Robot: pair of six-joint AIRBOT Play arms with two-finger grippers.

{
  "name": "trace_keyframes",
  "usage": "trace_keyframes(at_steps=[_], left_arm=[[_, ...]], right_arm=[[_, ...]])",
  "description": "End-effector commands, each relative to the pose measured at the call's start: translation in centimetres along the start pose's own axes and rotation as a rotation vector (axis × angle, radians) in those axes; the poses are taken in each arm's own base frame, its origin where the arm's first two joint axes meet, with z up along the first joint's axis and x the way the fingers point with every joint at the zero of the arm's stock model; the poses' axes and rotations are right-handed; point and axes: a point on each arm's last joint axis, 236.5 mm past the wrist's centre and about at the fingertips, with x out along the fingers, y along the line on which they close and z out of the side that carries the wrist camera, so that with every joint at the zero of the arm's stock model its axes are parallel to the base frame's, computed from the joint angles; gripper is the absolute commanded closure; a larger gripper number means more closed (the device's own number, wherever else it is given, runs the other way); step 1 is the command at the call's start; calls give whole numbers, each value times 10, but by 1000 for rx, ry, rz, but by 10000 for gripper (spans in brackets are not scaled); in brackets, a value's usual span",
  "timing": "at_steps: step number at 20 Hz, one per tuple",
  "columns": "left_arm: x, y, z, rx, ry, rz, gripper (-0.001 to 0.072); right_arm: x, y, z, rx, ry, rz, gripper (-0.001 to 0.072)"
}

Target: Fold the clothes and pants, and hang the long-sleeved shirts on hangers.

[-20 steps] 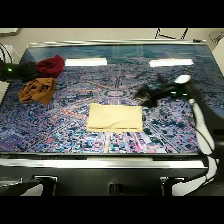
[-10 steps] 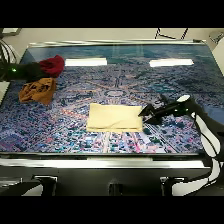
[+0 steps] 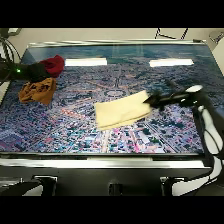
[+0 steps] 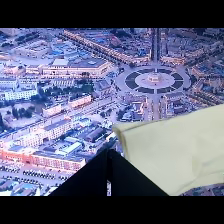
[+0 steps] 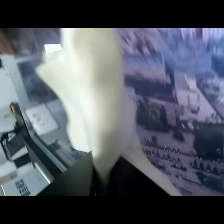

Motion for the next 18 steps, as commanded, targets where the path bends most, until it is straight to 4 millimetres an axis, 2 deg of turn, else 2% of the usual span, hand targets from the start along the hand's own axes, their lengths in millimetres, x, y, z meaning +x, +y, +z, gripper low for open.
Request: trace_keyframes(at_steps=[1, 5, 7, 9, 13, 18], left_arm=[[0, -1, 0, 1, -1, -1, 684], [0, -1, 0, 1, -1, -1, 684], [0, -2, 0, 3, -1, -3, 684], [0, -2, 0, 5, -1, -2, 684], [0, -2, 0, 15, -1, -2, 684], [0, -2, 0, 18, -1, -2, 684]], right_arm=[[-107, 14, 38, -18, -151, -93, 670], [-241, 15, 57, 6, -417, -215, 670], [-300, 9, 56, 52, -549, -270, 670], [-350, 1, 51, 108, -665, -301, 670], [-422, -15, 33, 248, -837, -296, 670], [-475, -33, -6, 388, -965, -316, 671]])
